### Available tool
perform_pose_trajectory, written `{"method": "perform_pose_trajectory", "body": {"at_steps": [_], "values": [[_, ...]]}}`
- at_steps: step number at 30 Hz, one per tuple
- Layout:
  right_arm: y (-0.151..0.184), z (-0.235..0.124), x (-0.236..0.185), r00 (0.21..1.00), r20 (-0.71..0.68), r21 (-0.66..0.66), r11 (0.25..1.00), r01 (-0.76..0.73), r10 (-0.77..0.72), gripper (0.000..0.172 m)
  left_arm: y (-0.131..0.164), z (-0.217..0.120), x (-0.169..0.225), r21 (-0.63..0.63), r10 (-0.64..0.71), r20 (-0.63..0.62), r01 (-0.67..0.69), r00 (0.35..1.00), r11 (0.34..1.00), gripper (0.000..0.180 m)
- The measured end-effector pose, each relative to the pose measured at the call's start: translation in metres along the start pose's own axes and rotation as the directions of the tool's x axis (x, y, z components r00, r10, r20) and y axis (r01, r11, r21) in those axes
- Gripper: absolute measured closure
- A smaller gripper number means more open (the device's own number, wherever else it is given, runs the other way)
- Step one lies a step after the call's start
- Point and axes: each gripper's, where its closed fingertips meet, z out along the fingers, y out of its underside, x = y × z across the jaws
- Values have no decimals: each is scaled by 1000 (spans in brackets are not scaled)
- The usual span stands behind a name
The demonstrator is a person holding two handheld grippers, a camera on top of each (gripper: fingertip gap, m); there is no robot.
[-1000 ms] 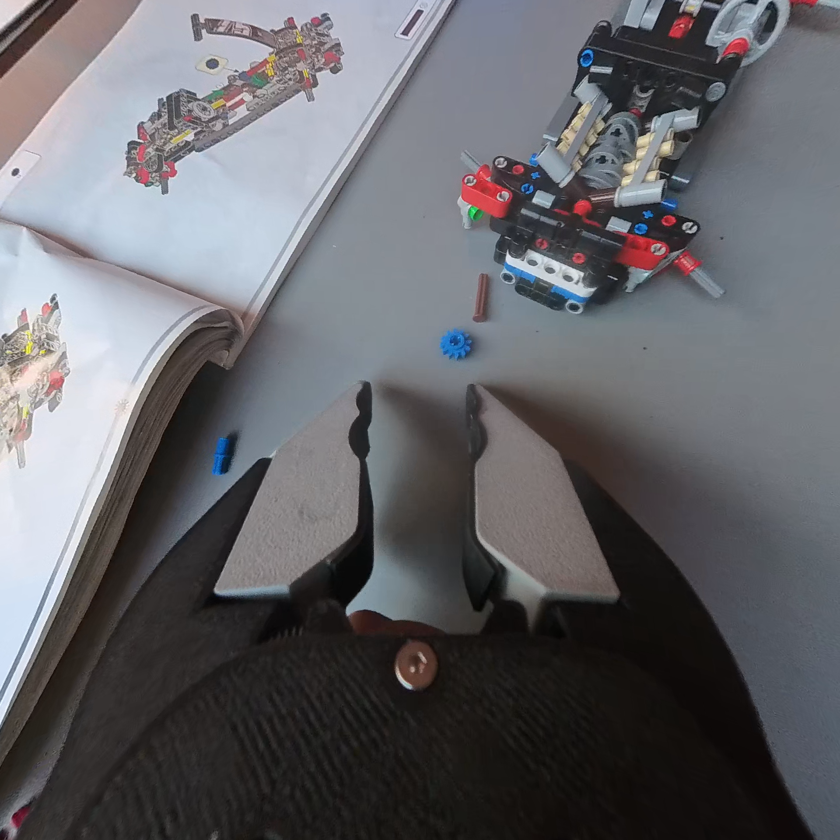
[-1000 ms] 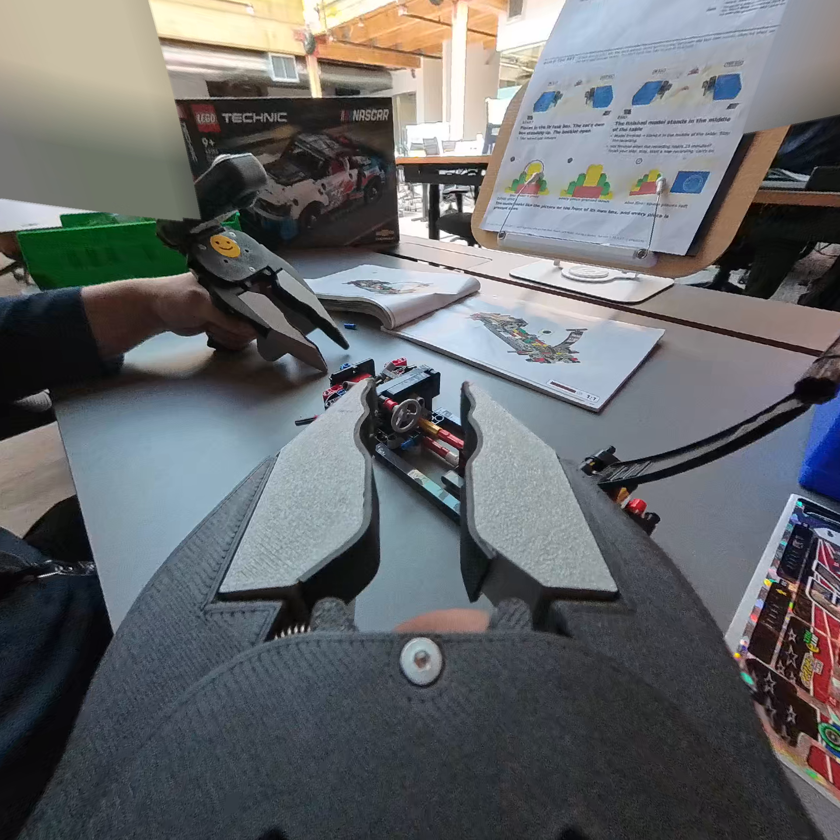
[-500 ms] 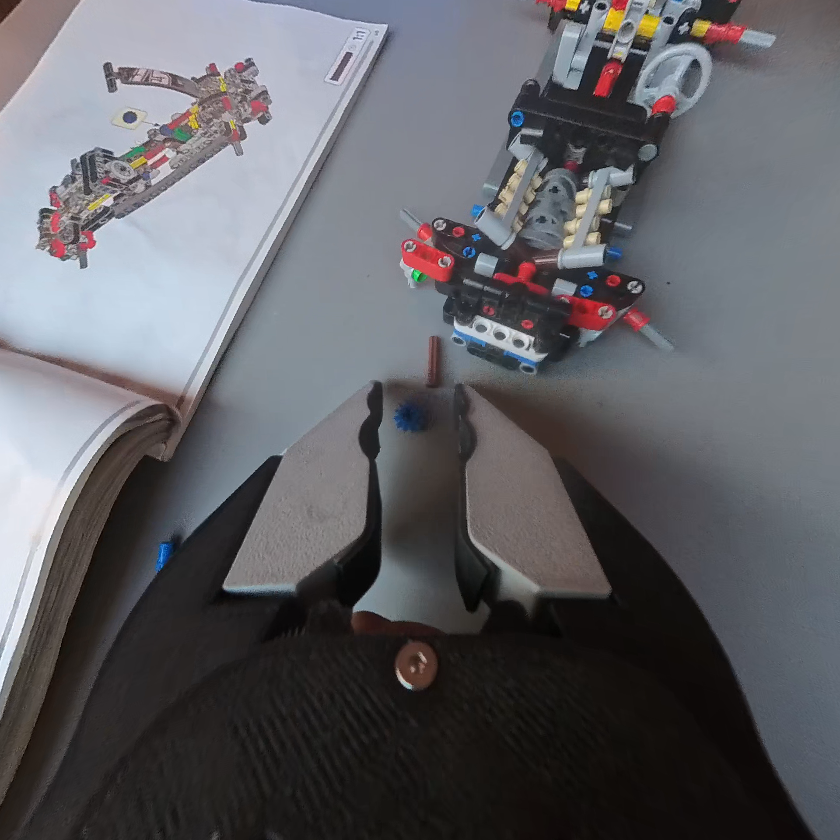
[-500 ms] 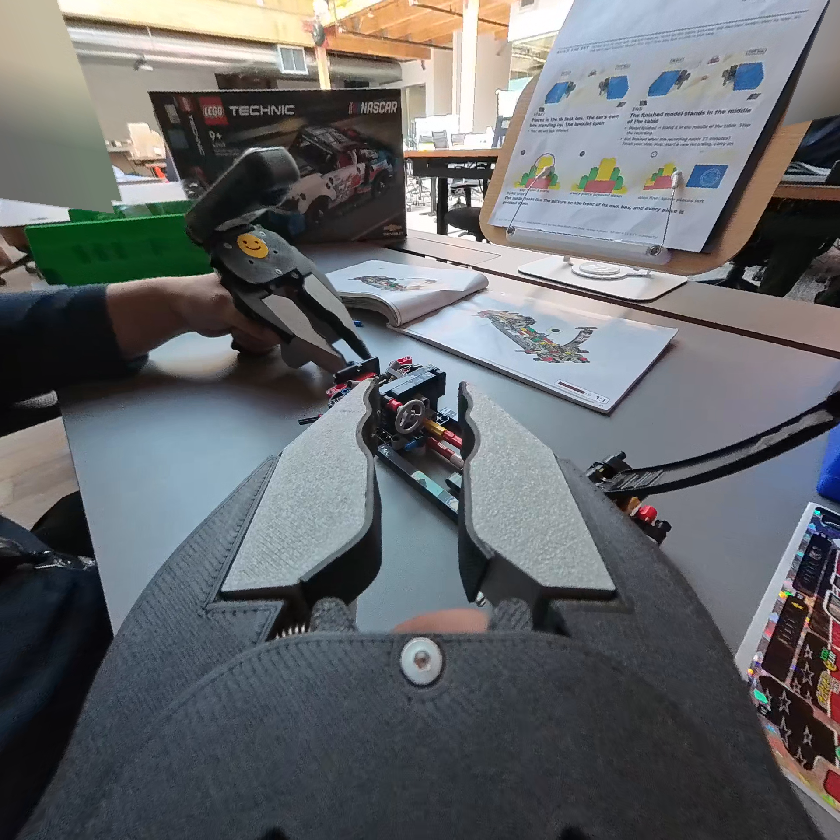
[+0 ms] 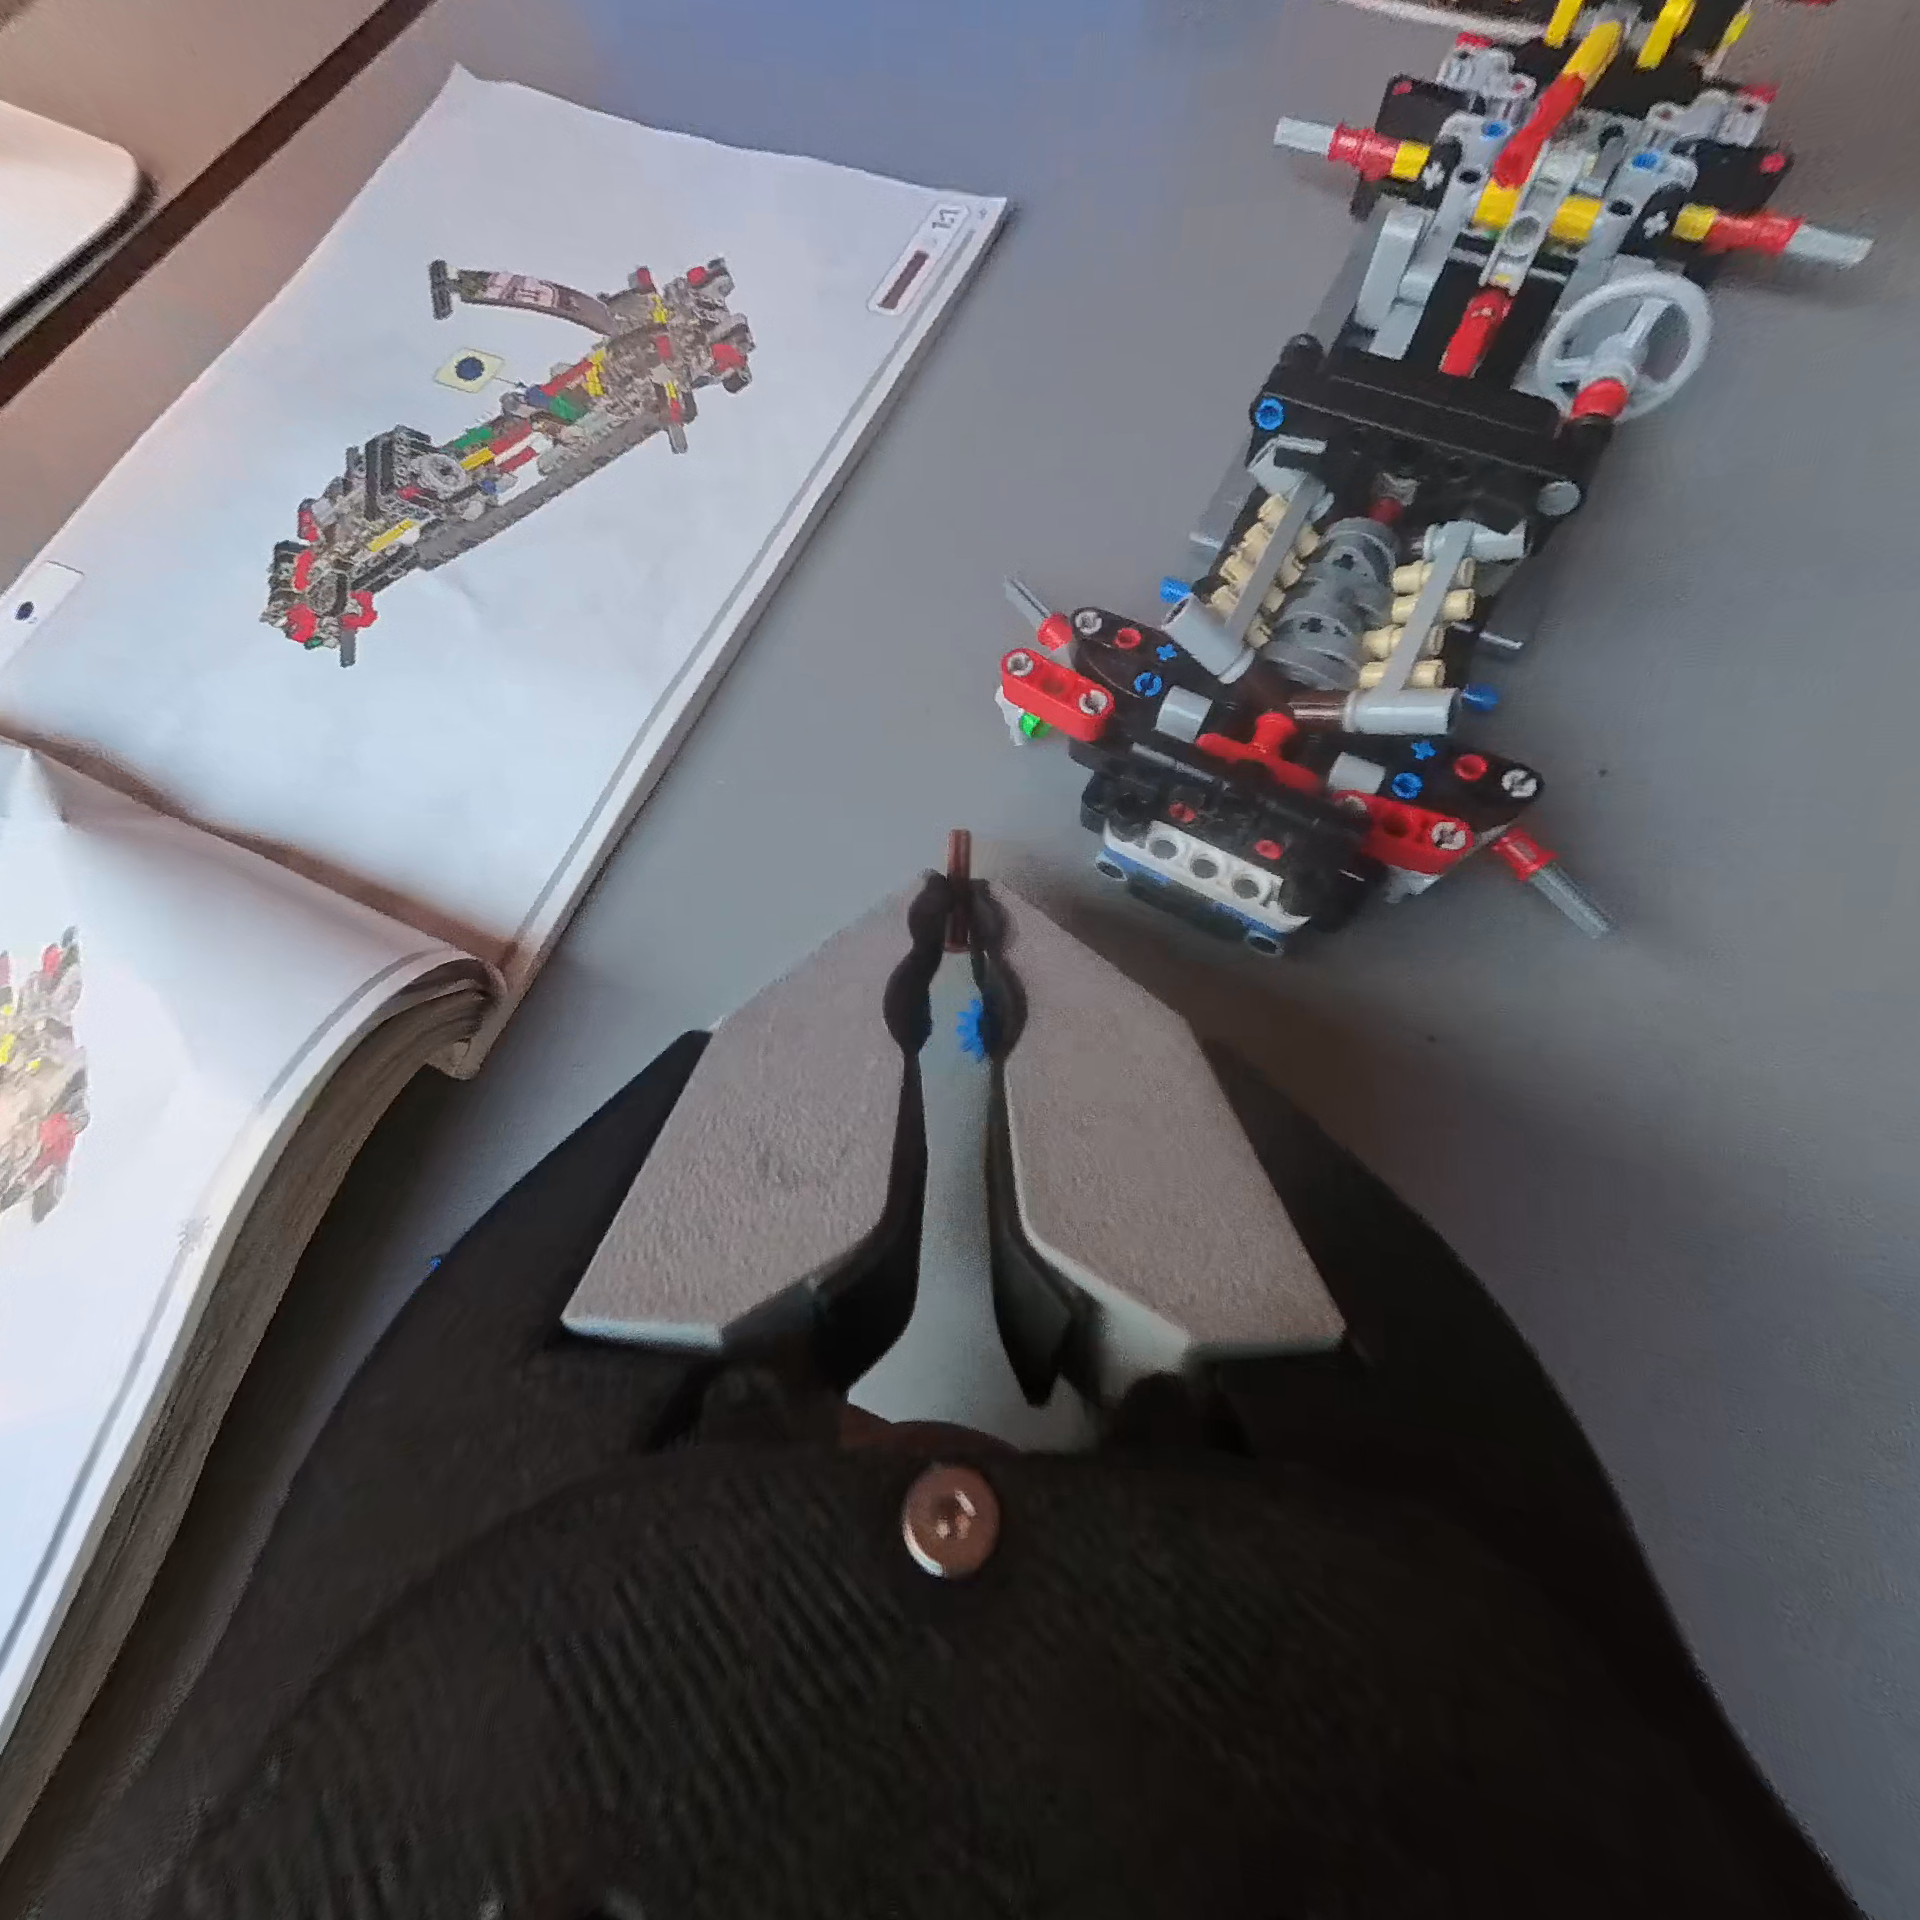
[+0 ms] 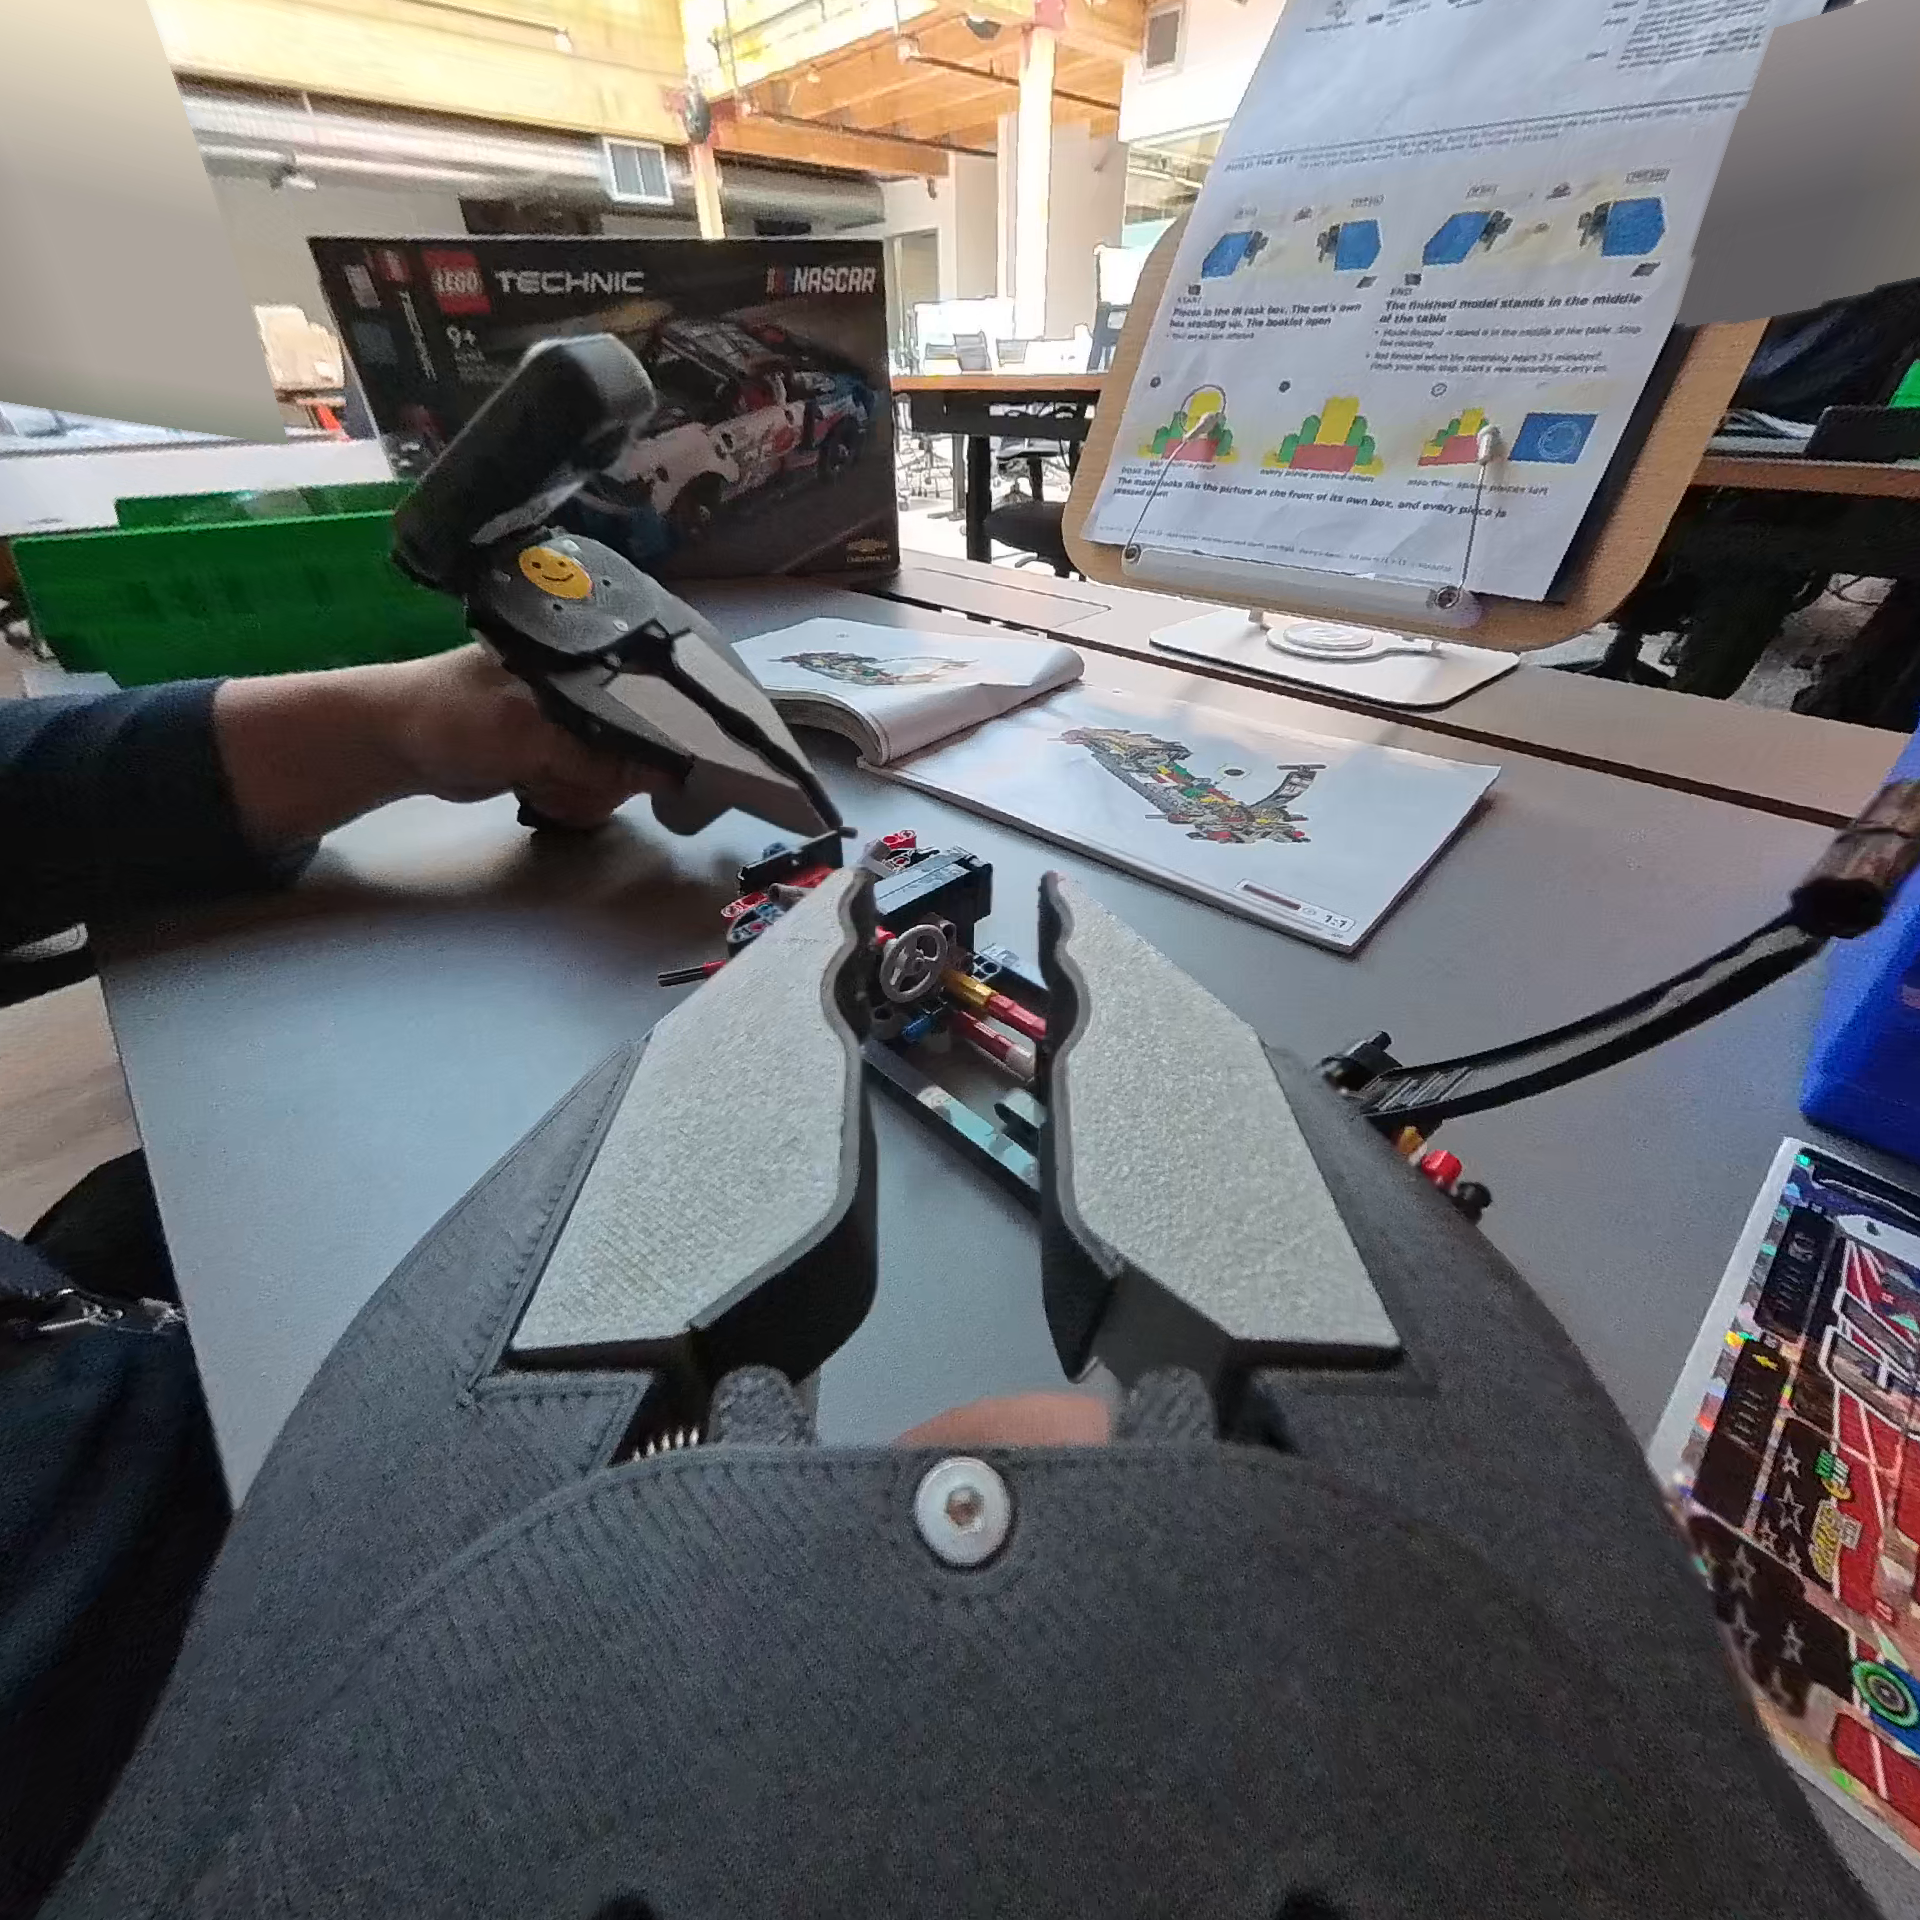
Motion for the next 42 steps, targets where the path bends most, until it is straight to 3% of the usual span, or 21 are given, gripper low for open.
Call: {"method": "perform_pose_trajectory", "body": {"at_steps": [5,13,20,23,27,30,33,37,40,42], "values": [[-3,-5,10,999,-35,24,999,-24,25,145,-10,-10,-7,92,-74,-16,75,997,993,180],[-7,-11,21,994,-39,62,993,-101,104,145,-12,-13,-8,115,-121,-59,127,991,985,180],[-6,-24,33,992,-79,54,994,-91,95,147,-10,-8,8,51,-45,-68,48,997,998,180],[-3,-28,32,994,-77,29,997,-77,79,148,-25,-16,22,37,12,-62,-10,998,999,180],[-8,-18,-12,997,66,-50,998,-45,48,157,-75,-44,68,120,261,-30,-256,965,959,180],[-21,-2,-47,975,200,-103,991,-82,101,158,-110,-62,112,224,439,10,-429,899,875,180],[-38,7,-70,918,333,-127,975,-184,216,156,-126,-72,149,294,545,17,-525,838,799,180],[-44,6,-81,851,432,-155,954,-258,300,157,-130,-76,166,318,579,52,-563,813,763,180],[-43,2,-88,834,468,-165,956,-243,293,170,-126,-76,170,326,568,35,-546,822,771,180],[-42,2,-90,838,467,-169,959,-229,282,170,-125,-75,169,326,562,35,-541,827,776,180]]}}
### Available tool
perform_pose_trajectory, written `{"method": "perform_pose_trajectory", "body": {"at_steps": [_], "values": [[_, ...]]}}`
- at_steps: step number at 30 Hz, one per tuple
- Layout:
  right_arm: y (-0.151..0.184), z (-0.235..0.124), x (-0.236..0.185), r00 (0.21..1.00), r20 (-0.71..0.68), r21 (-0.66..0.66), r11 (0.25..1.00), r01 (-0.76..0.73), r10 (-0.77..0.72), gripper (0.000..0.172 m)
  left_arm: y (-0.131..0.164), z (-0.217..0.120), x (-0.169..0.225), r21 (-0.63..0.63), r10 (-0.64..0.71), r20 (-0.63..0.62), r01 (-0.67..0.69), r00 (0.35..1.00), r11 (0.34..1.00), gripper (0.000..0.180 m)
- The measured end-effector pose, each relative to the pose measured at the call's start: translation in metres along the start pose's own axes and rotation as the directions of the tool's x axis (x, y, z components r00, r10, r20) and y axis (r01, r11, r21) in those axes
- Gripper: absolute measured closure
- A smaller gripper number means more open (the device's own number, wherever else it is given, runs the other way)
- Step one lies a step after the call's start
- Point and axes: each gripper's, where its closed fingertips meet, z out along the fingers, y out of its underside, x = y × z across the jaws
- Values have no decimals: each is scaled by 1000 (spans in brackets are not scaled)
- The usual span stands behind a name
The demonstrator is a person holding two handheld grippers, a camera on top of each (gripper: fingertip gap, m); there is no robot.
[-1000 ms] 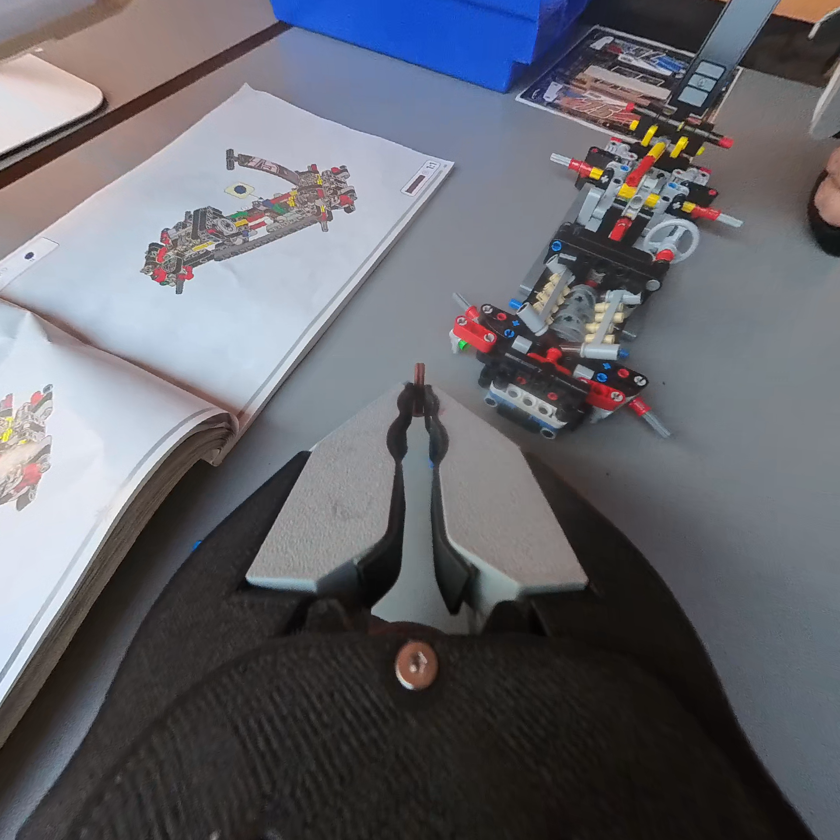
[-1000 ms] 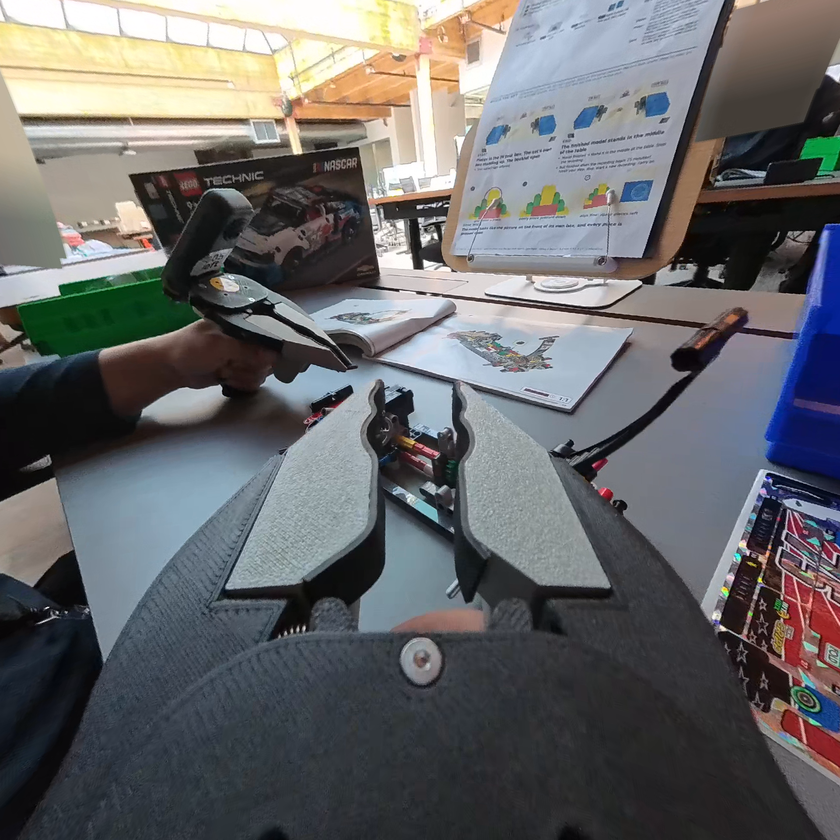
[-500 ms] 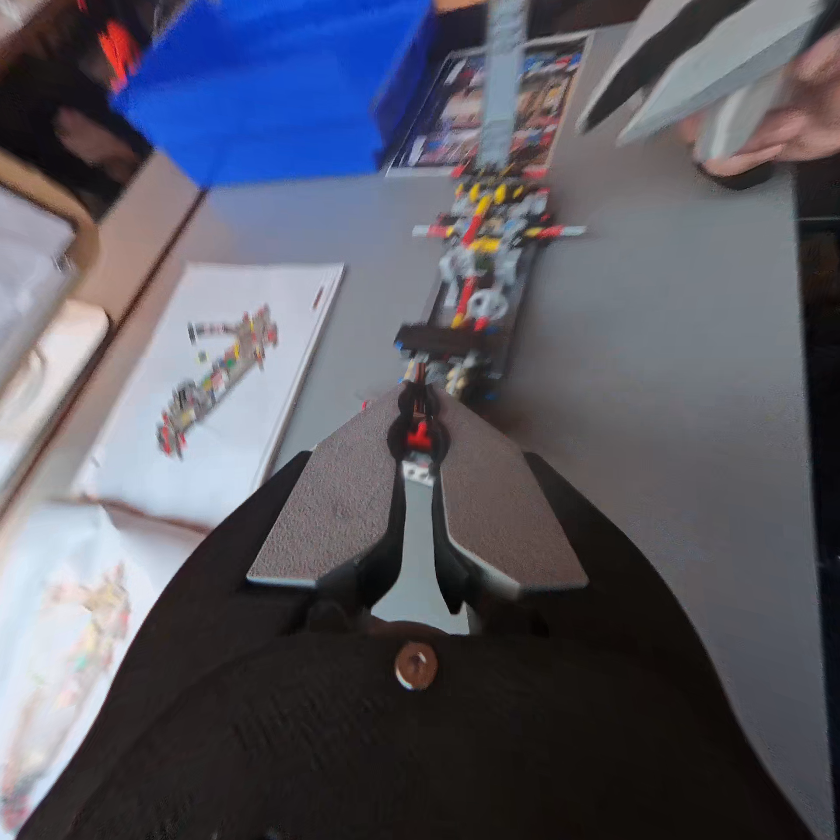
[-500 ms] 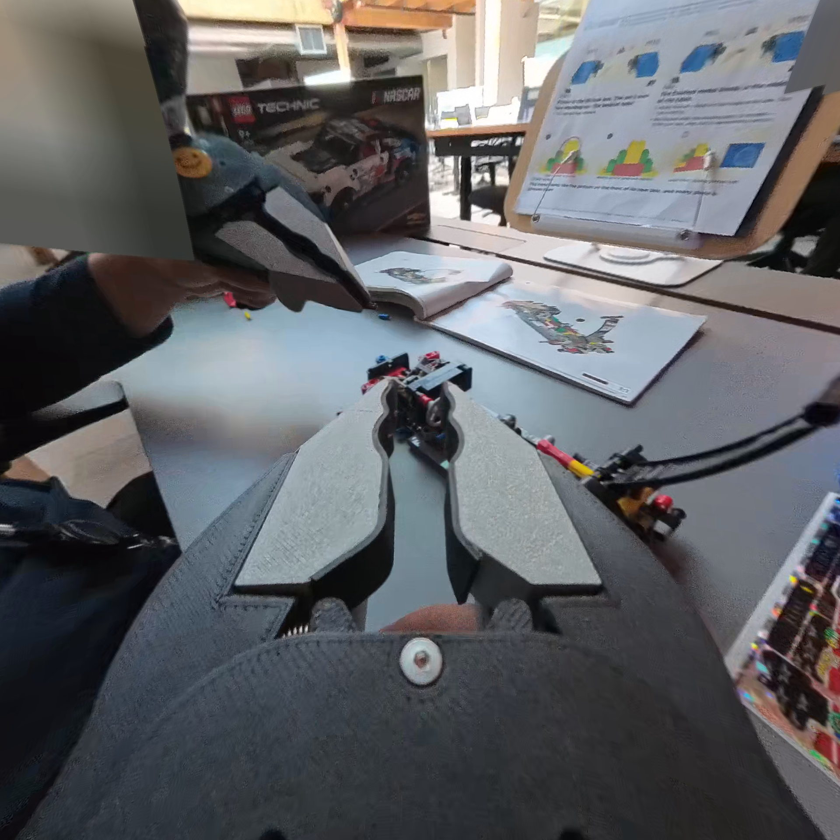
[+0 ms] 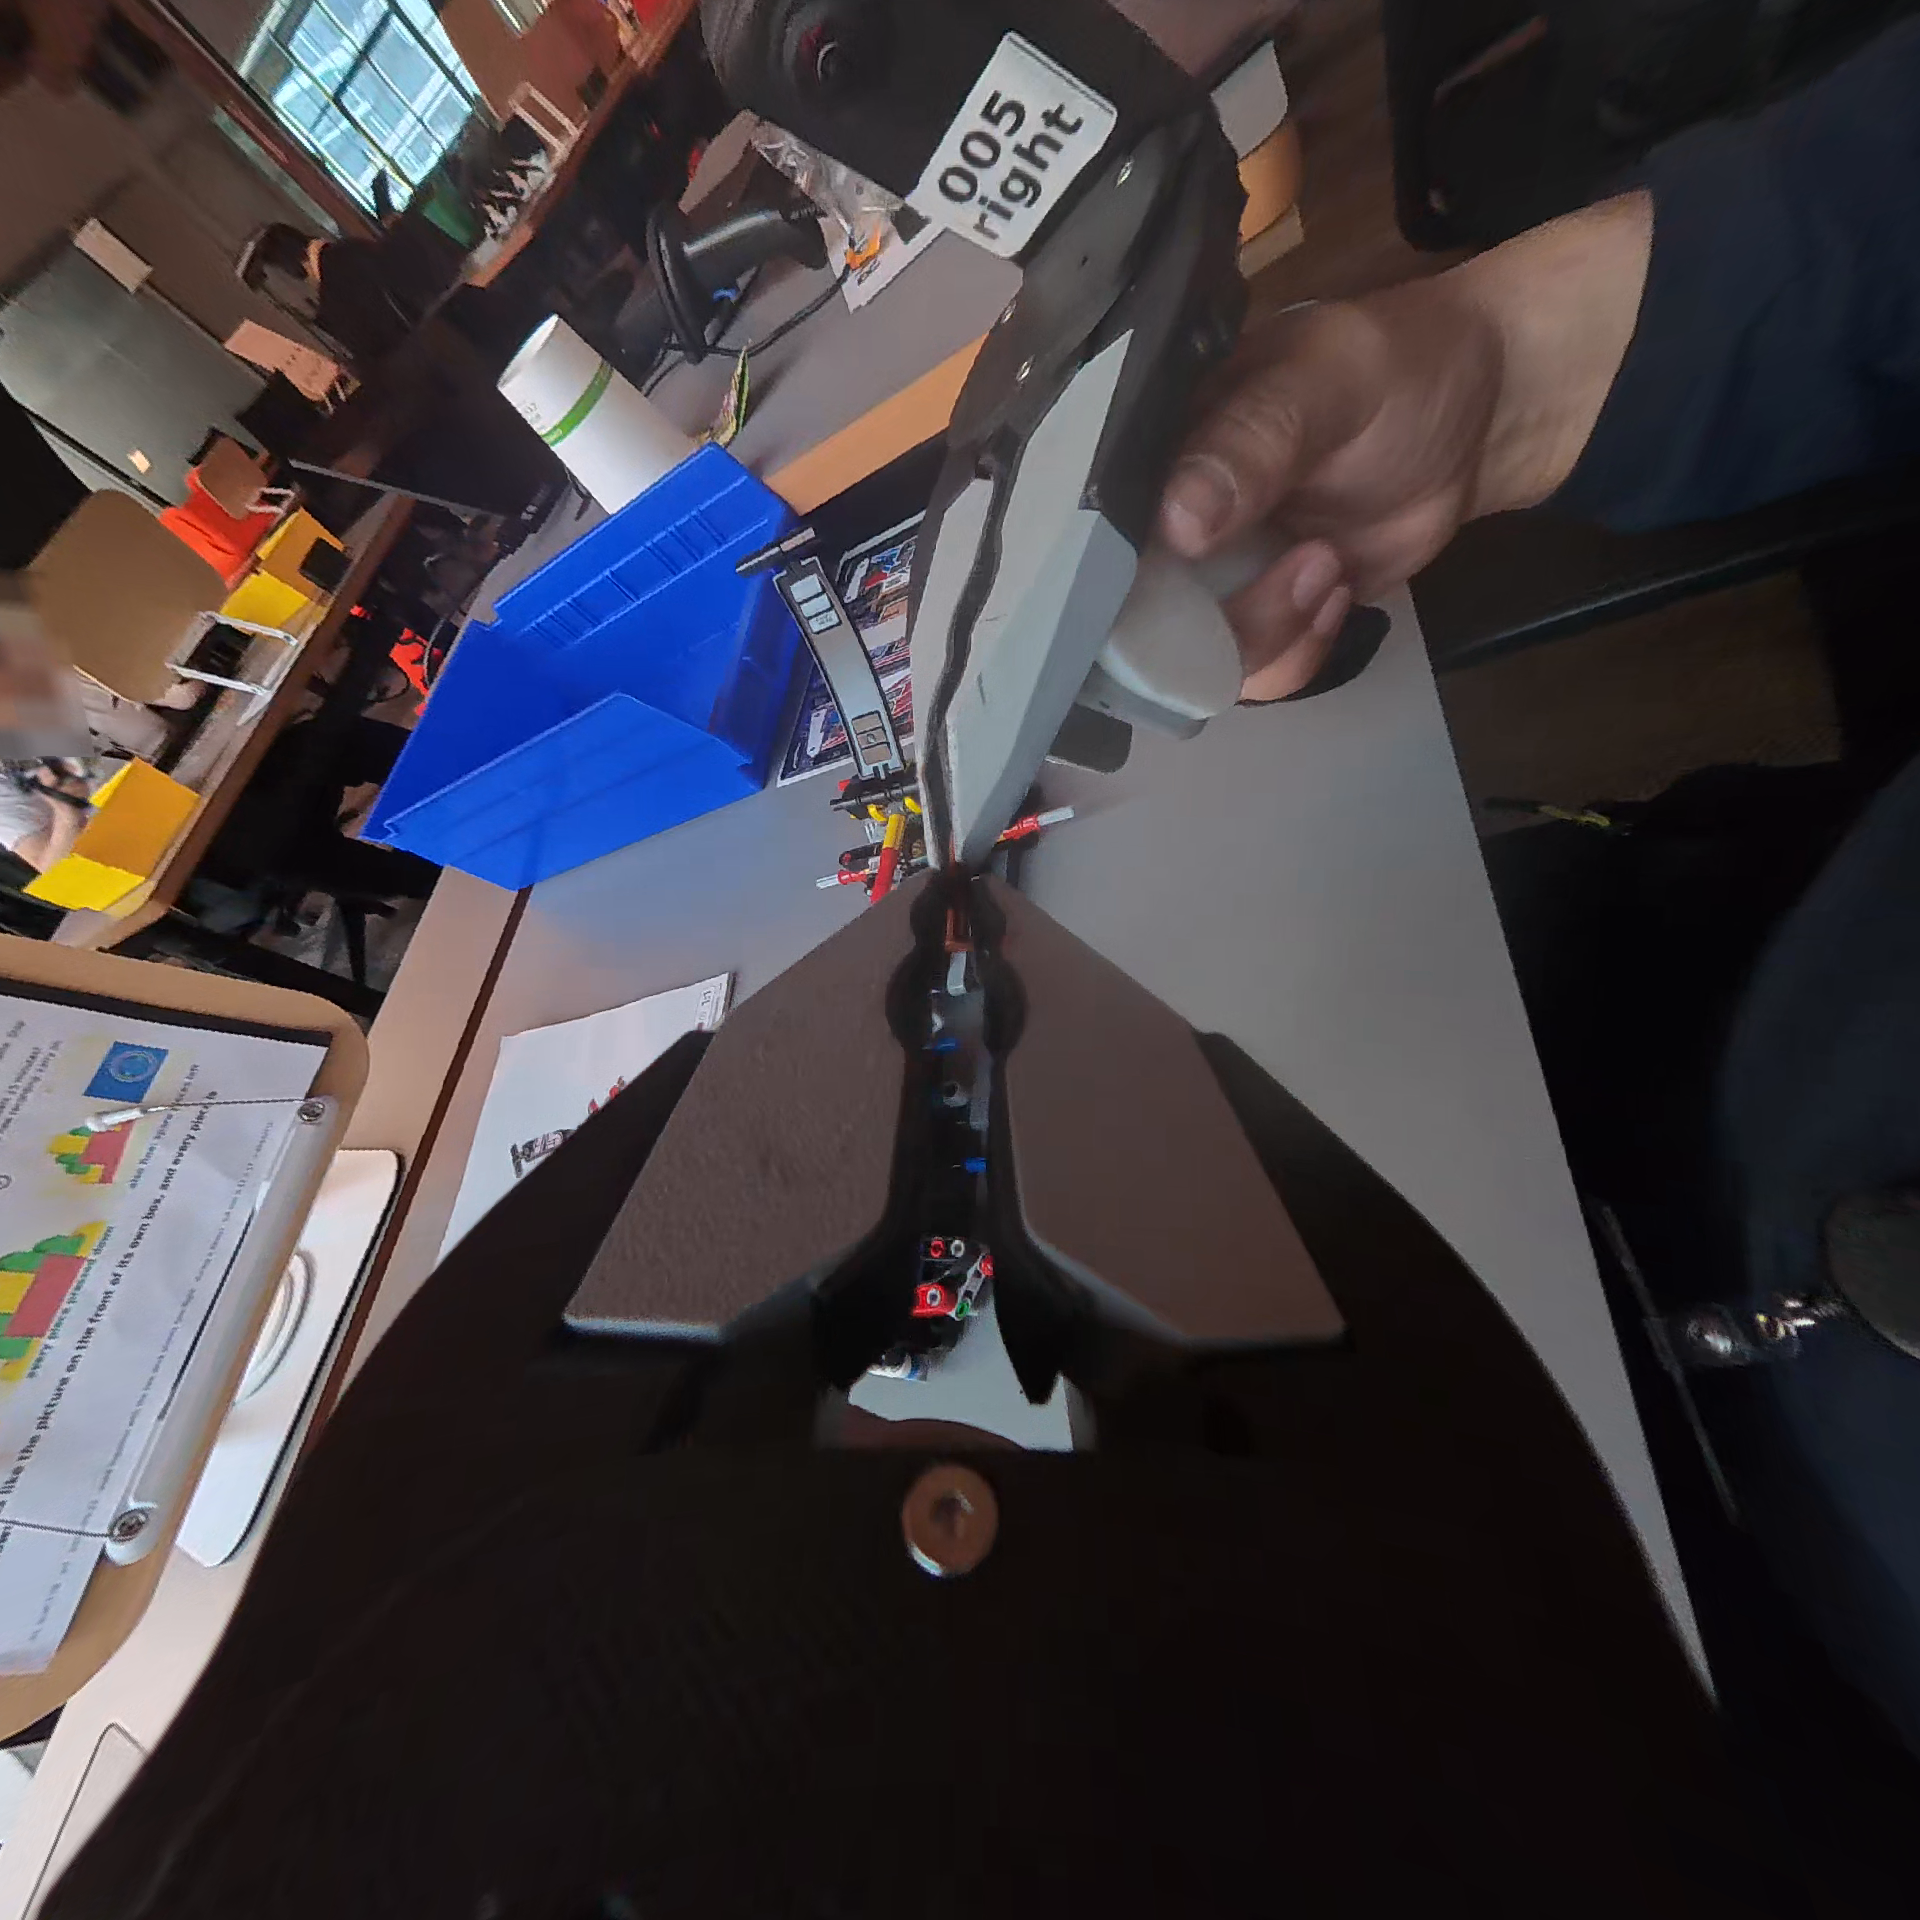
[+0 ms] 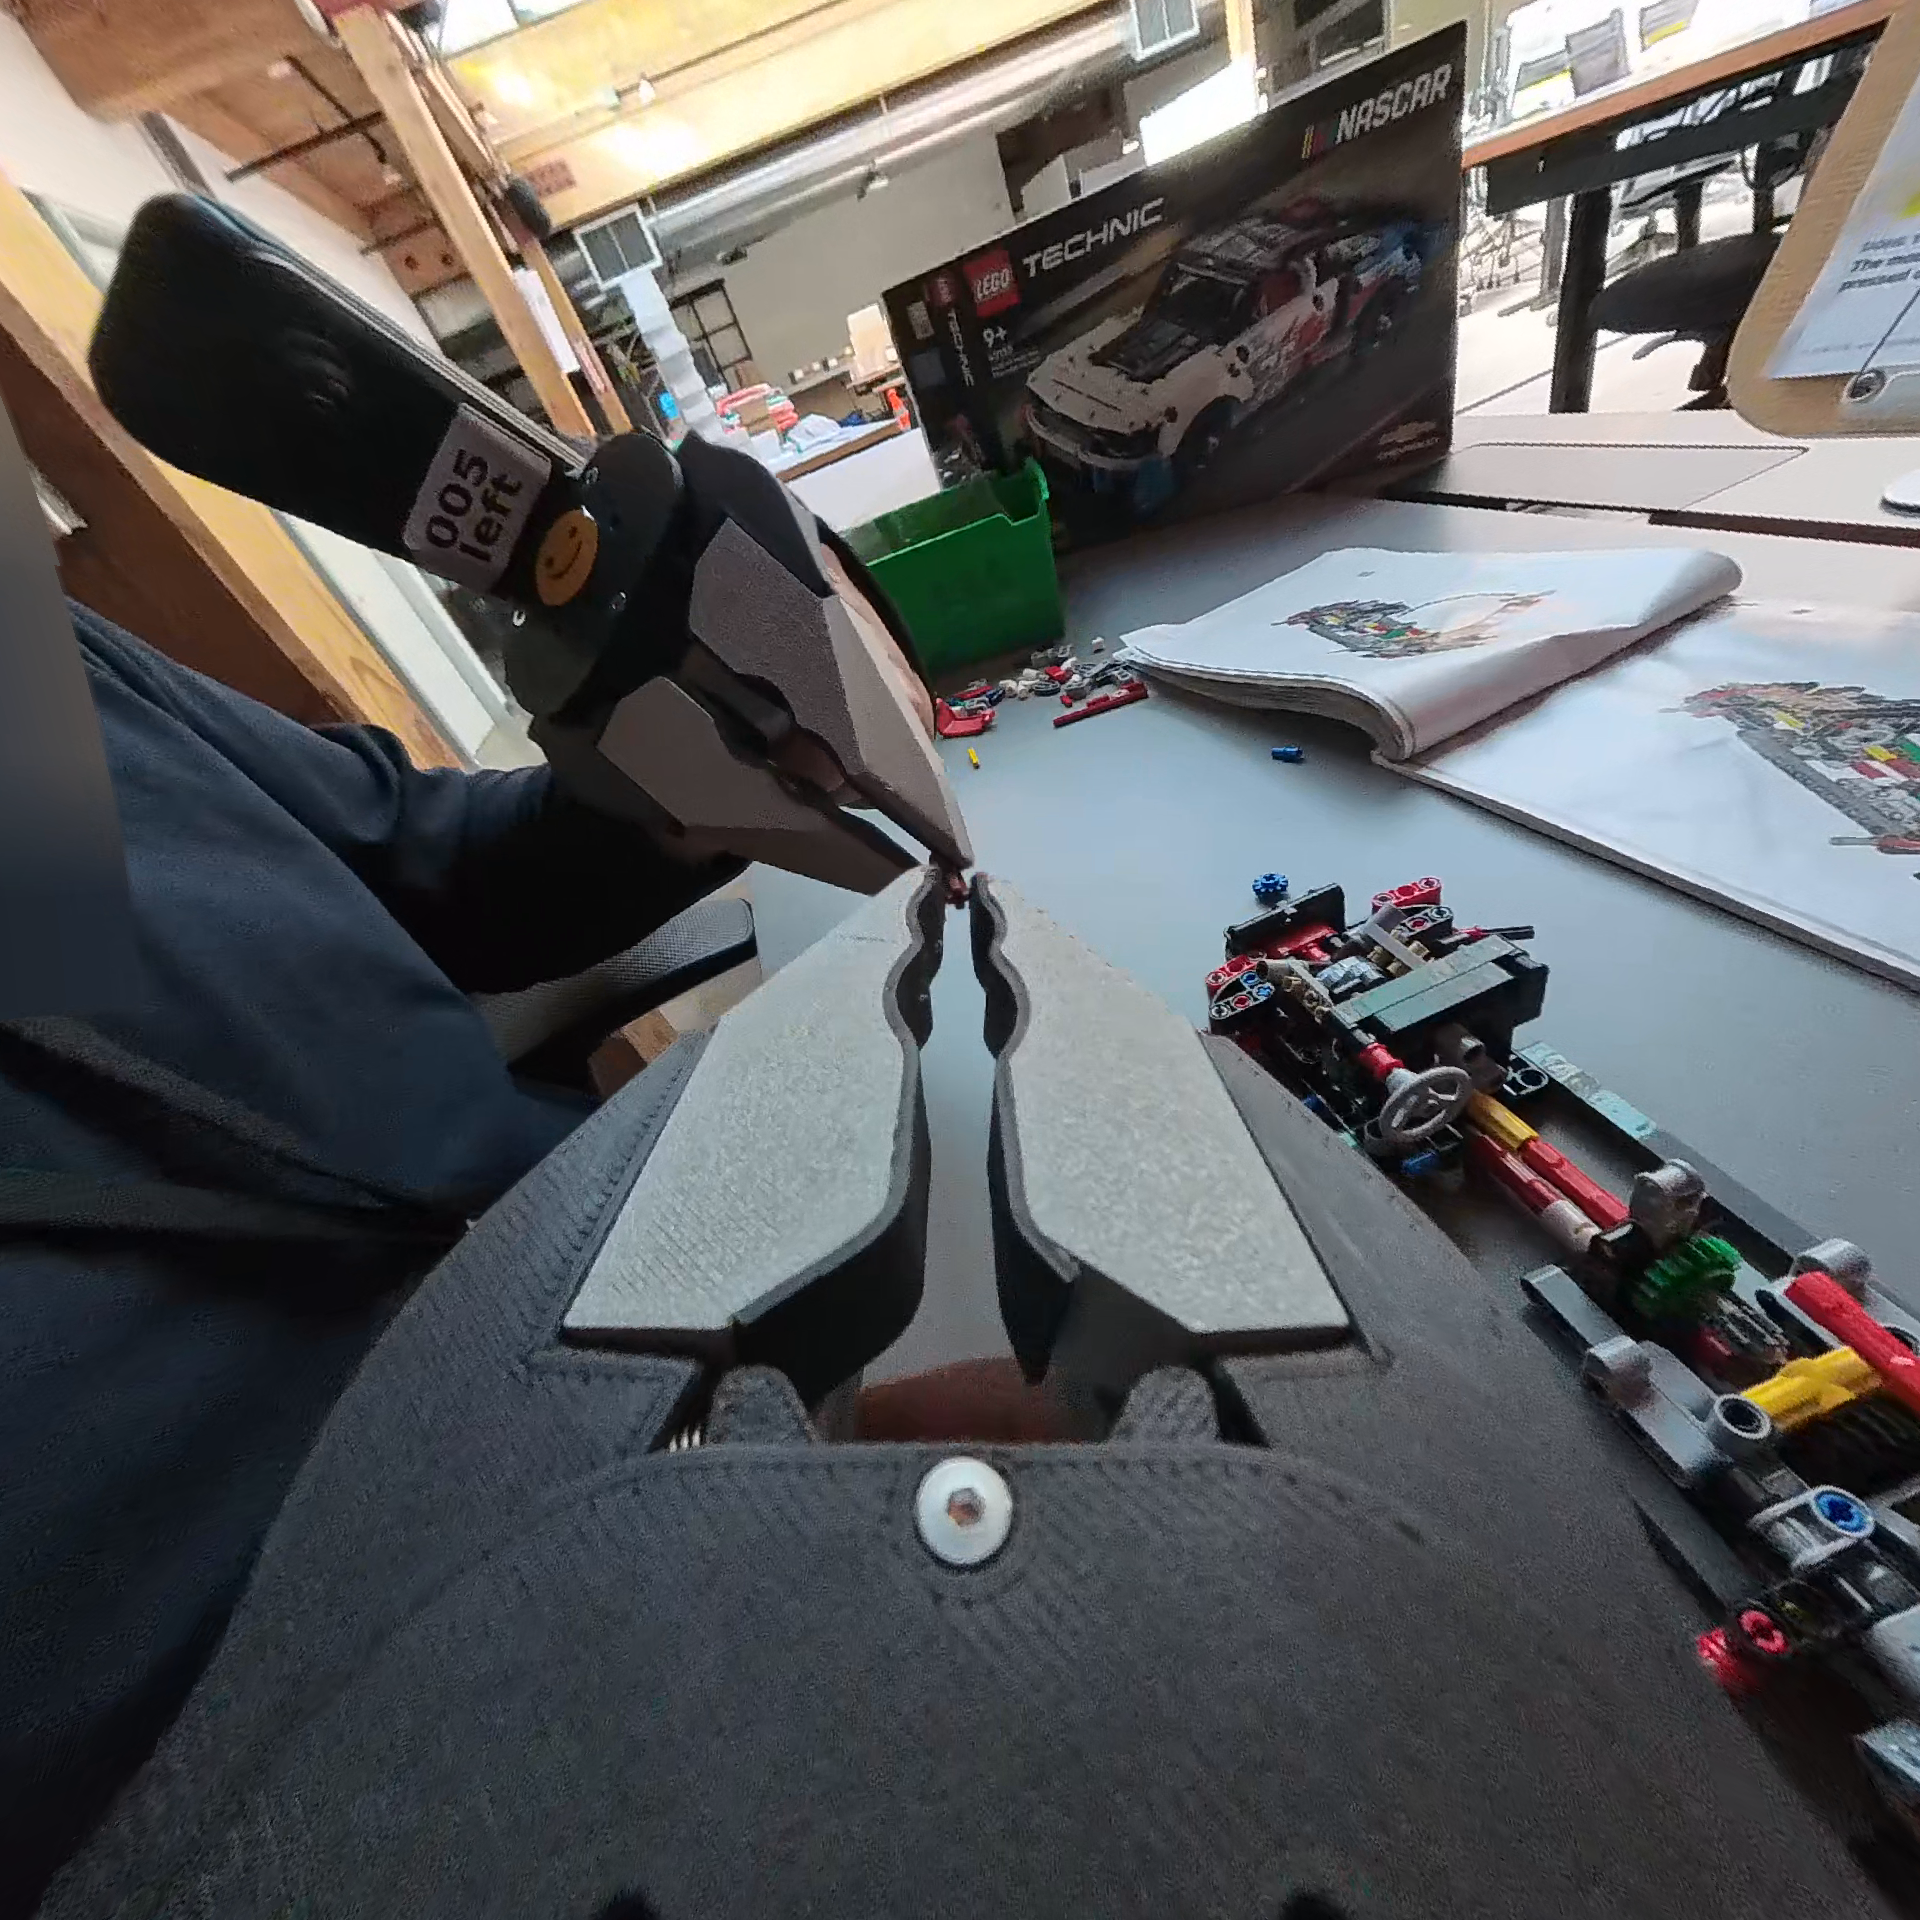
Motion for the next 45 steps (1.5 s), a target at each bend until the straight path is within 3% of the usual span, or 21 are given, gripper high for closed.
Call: {"method": "perform_pose_trajectory", "body": {"at_steps": [11,18,32,35,37,45], "values": [[-3,4,11,1000,-11,28,999,-28,29,170,9,-1,-9,51,-119,29,118,992,992,179],[-10,-2,25,993,14,92,989,-114,113,170,25,2,-14,40,-191,16,191,981,981,169],[15,4,35,982,23,82,979,-187,186,170,38,17,-7,19,-287,-39,288,957,958,178],[17,2,37,980,27,85,977,-197,195,170,39,21,-1,4,-316,-75,317,946,948,166],[19,1,36,979,34,79,976,-205,203,170,41,23,-2,2,-303,-58,303,951,953,178],[44,-8,41,988,-52,-16,989,-144,143,165,50,28,9,-79,-318,-96,311,943,947,178]]}}
